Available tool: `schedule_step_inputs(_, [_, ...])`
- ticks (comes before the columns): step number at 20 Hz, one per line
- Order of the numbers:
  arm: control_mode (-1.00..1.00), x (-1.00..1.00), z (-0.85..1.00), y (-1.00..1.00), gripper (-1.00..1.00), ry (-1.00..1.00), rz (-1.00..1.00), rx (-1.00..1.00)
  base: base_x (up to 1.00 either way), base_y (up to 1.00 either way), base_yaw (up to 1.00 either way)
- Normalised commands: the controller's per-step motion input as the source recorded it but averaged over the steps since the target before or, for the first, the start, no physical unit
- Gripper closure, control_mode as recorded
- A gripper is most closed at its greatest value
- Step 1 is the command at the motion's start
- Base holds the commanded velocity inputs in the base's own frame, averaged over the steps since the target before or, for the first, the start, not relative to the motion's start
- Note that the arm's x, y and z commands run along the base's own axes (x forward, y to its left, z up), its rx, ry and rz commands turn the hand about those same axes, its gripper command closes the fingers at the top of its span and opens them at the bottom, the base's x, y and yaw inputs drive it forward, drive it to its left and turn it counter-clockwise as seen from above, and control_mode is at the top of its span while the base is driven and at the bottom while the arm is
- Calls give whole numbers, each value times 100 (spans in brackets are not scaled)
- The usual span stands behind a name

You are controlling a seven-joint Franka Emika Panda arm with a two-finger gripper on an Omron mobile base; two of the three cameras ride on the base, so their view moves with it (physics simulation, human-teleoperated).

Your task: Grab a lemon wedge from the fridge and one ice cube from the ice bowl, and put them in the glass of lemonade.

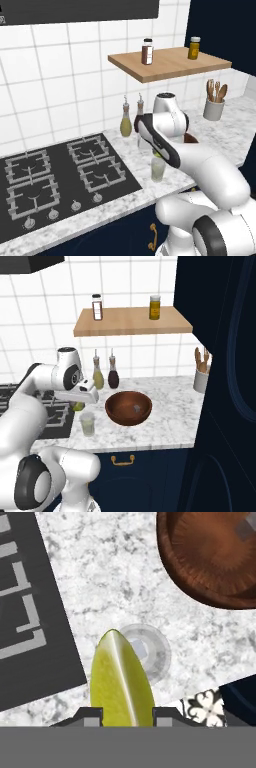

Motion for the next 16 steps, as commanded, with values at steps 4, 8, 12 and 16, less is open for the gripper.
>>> schedule_step_inputs(4, [-100, 5, -21, -8, 100, -2, 0, 0, 0, 0, 0])
schedule_step_inputs(8, [-100, 0, -11, -14, 100, -4, 0, 0, 0, 0, 0])
schedule_step_inputs(12, [-100, 0, -11, -7, 100, -2, 0, 0, 0, 0, 0])
schedule_step_inputs(16, [-100, 11, -5, -7, 100, 0, 0, 0, 0, 0, 0])
